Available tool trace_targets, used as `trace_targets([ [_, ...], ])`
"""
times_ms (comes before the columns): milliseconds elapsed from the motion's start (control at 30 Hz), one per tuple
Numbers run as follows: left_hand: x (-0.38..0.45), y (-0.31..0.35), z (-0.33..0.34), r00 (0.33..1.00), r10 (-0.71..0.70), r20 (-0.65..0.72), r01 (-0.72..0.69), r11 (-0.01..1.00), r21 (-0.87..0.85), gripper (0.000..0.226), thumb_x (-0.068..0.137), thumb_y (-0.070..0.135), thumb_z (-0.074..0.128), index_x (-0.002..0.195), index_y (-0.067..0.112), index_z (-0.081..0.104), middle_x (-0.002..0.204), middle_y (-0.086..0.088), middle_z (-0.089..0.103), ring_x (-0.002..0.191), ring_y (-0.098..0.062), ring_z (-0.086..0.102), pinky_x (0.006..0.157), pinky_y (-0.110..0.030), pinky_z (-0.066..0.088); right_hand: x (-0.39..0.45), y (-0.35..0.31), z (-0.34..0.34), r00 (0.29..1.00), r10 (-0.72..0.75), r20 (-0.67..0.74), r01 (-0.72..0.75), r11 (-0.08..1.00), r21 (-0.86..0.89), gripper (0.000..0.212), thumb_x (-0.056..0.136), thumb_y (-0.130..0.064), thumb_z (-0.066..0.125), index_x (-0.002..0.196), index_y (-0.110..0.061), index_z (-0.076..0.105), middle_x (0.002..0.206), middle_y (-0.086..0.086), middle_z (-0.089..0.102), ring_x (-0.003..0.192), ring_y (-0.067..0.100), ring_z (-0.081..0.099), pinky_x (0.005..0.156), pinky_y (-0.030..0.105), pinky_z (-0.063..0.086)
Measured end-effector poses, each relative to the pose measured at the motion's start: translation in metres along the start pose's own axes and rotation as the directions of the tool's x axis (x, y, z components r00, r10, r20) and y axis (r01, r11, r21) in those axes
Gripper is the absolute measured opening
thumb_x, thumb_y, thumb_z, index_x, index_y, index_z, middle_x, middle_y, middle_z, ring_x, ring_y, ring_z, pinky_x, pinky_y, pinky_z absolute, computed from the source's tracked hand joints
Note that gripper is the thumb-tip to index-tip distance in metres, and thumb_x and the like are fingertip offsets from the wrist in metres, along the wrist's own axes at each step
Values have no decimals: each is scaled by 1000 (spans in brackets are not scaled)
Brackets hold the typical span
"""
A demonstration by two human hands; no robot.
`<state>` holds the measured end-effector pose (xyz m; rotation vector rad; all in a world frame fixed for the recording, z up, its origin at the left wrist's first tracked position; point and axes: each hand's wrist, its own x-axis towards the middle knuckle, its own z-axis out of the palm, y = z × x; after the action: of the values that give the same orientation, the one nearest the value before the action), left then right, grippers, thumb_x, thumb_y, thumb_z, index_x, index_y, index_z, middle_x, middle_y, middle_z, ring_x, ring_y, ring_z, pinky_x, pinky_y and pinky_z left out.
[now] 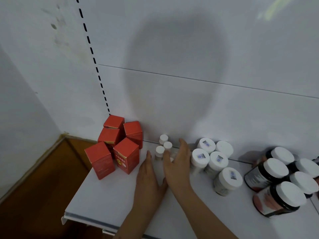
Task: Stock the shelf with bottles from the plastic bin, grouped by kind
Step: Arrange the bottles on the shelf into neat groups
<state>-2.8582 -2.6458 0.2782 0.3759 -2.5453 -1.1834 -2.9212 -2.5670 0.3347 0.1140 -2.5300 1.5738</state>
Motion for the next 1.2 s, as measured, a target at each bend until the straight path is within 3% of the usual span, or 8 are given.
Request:
trace_targets([
  [100, -25, -3, -4, 1000, 21, 20, -21, 999, 46, 102, 83, 32, 75, 150, 27, -1, 152, 15, 15, 138, 0, 15, 114, -19, 13, -18, -6, -13, 993, -91, 74, 89, 995, 34, 58, 94, -22, 61, 145, -10, 36, 144, 3, 39, 134, 15, 34, 114, 28, 28],
  [300, -67, 7, -11, 996, 86, 9, -85, 965, 246, 81, 84, 48, 61, 151, 14, 31, 152, -5, 40, 141, -21, 36, 117, -37, 31, -55, 0, -68, 929, -282, 241, 282, 959, 34, 64, 88, -47, 42, 145, -18, 38, 146, -3, 41, 136, 9, 36, 113, 26, 32],
  [433, -67, 28, -7, 994, 113, 3, -110, 961, 254, 72, 88, 44, 65, 149, 17, 37, 149, 0, 43, 135, -18, 41, 112, -30, 31, -63, 30, -111, 861, -394, 321, 443, 891, -95, 55, 97, -32, 53, 147, -18, 36, 149, -4, 40, 137, 8, 34, 107, 4, 17],
  [667, -18, 44, 22, 990, 19, -139, 35, 925, 379, 50, 85, 42, 68, 125, 12, 60, 116, -9, 64, 106, -32, 54, 85, -40, 45, -85, 105, -160, 829, -293, 476, 473, 821, -320, 58, 100, -37, 48, 150, -12, 33, 153, 6, 37, 139, 20, 36, 112, 27, 28],
  [733, -8, 47, 27, 986, 1, -164, 58, 933, 356, 45, 85, 43, 68, 118, 14, 61, 111, -8, 64, 103, -31, 54, 82, -41, 46, -92, 115, -164, 824, -273, 497, 481, 802, -355, 56, 100, -37, 45, 149, -10, 36, 153, 8, 37, 141, 21, 34, 115, 28, 24],
  [833, 3, 53, 35, 975, -32, -219, 93, 958, 271, 37, 83, 43, 70, 106, 16, 59, 101, -6, 62, 92, -28, 57, 76, -42, 49, -92, 118, -164, 817, -306, 488, 516, 766, -384, 53, 100, -39, 43, 145, -11, 42, 151, 7, 40, 140, 21, 35, 117, 32, 29],
  [1000, 11, 53, 38, 991, 1, -132, 38, 957, 289, 31, 86, 33, 66, 112, 20, 59, 99, -4, 60, 92, -27, 58, 72, -40, 50, -94, 120, -163, 835, -284, 471, 493, 765, -415, 61, 97, -48, 29, 146, -15, 42, 153, 1, 37, 143, 16, 31, 116, 23, 18],
  [1200, 16, 50, 30, 990, 78, -121, -45, 965, 257, 30, 87, 42, 65, 107, 21, 61, 108, 0, 53, 94, -22, 58, 71, -37, 51, -91, 118, -164, 861, -280, 424, 459, 787, -412, 52, 96, -43, 44, 140, -17, 51, 145, -2, 47, 136, 14, 41, 115, 24, 27],
])
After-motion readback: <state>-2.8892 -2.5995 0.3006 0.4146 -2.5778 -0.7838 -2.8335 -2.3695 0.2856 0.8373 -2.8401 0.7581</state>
